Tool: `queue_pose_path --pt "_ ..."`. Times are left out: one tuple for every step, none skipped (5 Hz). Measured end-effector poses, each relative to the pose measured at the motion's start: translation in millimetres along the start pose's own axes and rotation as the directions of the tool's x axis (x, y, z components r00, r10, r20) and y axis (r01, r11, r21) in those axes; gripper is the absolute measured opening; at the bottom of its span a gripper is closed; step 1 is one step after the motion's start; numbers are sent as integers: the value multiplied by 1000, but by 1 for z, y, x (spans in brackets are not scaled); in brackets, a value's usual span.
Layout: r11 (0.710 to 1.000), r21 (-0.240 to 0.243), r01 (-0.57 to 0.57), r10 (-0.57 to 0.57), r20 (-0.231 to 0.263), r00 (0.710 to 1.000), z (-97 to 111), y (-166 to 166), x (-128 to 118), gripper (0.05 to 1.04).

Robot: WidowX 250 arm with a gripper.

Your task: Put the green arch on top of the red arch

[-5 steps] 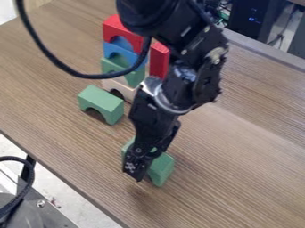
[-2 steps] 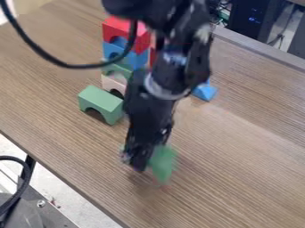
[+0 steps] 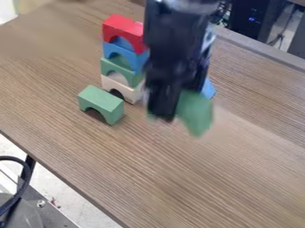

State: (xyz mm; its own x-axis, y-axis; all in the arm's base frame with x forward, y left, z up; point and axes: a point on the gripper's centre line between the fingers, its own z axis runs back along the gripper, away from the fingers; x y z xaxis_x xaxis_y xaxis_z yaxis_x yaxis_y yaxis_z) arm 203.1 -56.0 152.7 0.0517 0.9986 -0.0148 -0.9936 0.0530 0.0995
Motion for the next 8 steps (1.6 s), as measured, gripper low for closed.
queue_pose_path --pt "999 -20 -35 35 16 999 31 -12 17 589" --pt "994 -48 -93 96 57 994 49 -26 37 589" --pt "986 -36 -165 167 77 983 56 -45 61 589" --pt "981 -6 -196 195 112 974 49 -69 76 589" --pt "977 39 -211 202 158 967 34 -93 95 589" --pt "977 78 -199 184 172 968 26 -100 117 589" --pt "976 97 -197 176 187 966 22 -97 133 589" --pt "974 120 -191 169 174 970 18 -92 142 589"
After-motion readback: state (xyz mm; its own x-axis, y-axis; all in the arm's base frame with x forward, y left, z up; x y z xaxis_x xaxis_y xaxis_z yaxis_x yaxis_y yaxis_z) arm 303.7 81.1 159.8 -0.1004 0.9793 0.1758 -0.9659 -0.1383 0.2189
